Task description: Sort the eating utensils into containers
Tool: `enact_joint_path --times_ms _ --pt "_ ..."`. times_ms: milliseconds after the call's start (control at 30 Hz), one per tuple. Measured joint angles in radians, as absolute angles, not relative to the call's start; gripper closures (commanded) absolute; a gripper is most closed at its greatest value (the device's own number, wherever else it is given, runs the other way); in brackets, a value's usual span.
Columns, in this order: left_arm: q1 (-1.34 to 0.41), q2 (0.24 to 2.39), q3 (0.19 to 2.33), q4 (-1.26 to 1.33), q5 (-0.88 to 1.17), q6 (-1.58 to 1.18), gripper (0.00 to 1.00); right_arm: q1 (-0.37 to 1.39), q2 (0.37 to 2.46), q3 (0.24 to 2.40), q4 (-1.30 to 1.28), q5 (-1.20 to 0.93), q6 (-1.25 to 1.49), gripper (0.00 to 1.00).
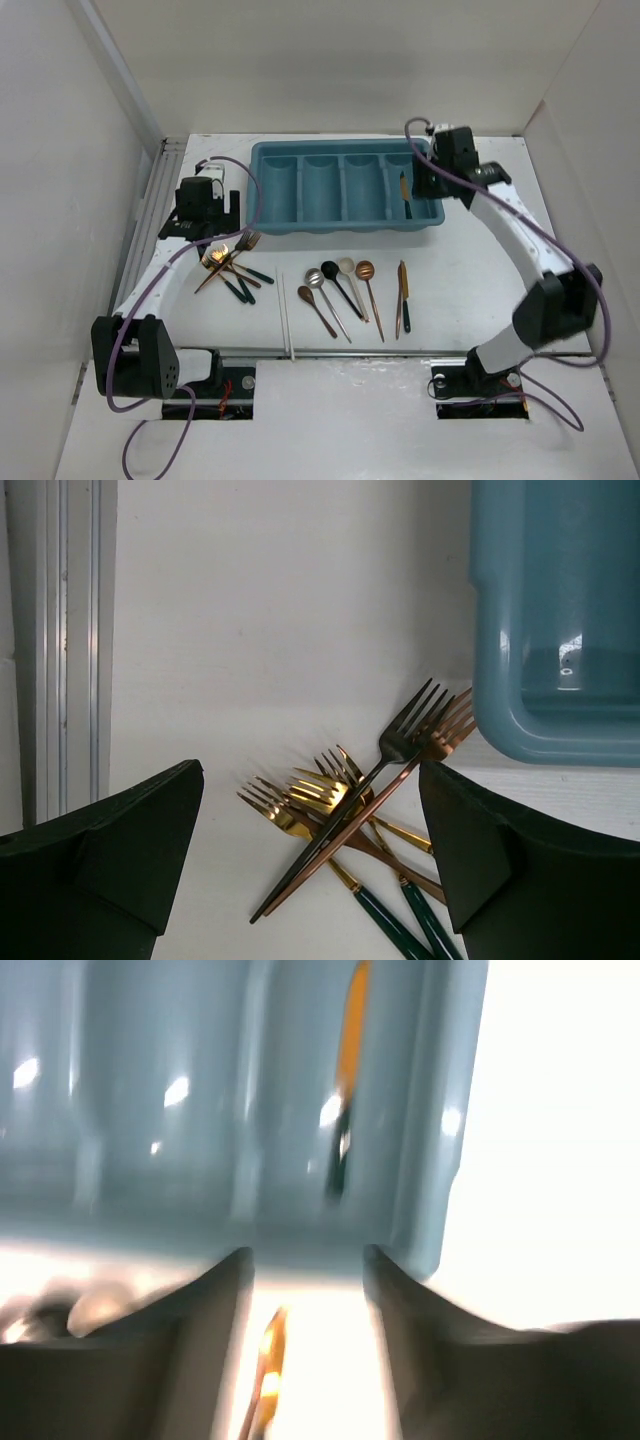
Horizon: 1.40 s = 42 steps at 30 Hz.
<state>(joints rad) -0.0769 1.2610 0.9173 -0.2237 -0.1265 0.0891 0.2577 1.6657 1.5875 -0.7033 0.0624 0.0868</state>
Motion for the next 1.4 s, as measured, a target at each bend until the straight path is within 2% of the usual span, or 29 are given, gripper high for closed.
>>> enact_joint_path --times_ms 67,100,133,167,233,300,400,600,700,1000,1067,1233,1333,1367,1400 --pt "-0.079 1.261 0.917 -0.220 -0.124 0.085 0.13 0.300 1.524 1.427 -0.691 0.070 0.138 0.73" --pt "-0.083 1.261 0.917 -0.217 -0.124 0.083 0.13 0.339 1.467 1.340 -0.691 0.075 0.169 0.80" --pt "-0.086 1.261 0.917 -0.213 -0.124 0.079 0.13 0.392 1.417 1.242 -0.690 0.074 0.206 0.83" --pt "-0.091 1.261 0.916 -0.212 -0.125 0.075 0.13 0.437 1.396 1.172 -0.698 0.070 0.236 0.83" --pt "-0.103 1.261 0.913 -0.206 -0.123 0.068 0.13 0.542 1.392 1.039 -0.713 0.054 0.304 0.71" --pt "-0.119 1.259 0.907 -0.204 -0.122 0.062 0.13 0.617 1.401 0.945 -0.733 0.047 0.363 0.68" --pt "-0.144 1.253 0.894 -0.200 -0.123 0.059 0.13 0.680 1.389 0.858 -0.767 0.044 0.438 0.68" --pt "-0.172 1.200 0.858 -0.203 -0.133 0.049 0.13 0.688 1.339 0.801 -0.778 0.059 0.538 0.68" --pt "-0.172 1.179 0.847 -0.207 -0.137 0.042 0.13 0.688 1.341 0.801 -0.777 0.077 0.566 0.64" --pt "-0.173 1.167 0.843 -0.210 -0.153 0.036 0.13 0.680 1.482 0.803 -0.779 0.130 0.572 0.64" --pt "-0.173 1.167 0.843 -0.210 -0.160 0.036 0.13 0.672 1.478 0.803 -0.776 0.138 0.568 0.67" --pt "-0.173 1.166 0.843 -0.210 -0.168 0.036 0.13 0.640 1.475 0.802 -0.758 0.138 0.537 0.67" --pt "-0.173 1.165 0.843 -0.210 -0.170 0.036 0.13 0.624 1.497 0.813 -0.750 0.127 0.515 0.82" --pt "-0.173 1.165 0.843 -0.210 -0.170 0.036 0.13 0.622 1.508 0.822 -0.750 0.123 0.506 0.89" --pt "-0.173 1.165 0.843 -0.210 -0.170 0.036 0.13 0.619 1.517 0.831 -0.754 0.120 0.495 1.00"
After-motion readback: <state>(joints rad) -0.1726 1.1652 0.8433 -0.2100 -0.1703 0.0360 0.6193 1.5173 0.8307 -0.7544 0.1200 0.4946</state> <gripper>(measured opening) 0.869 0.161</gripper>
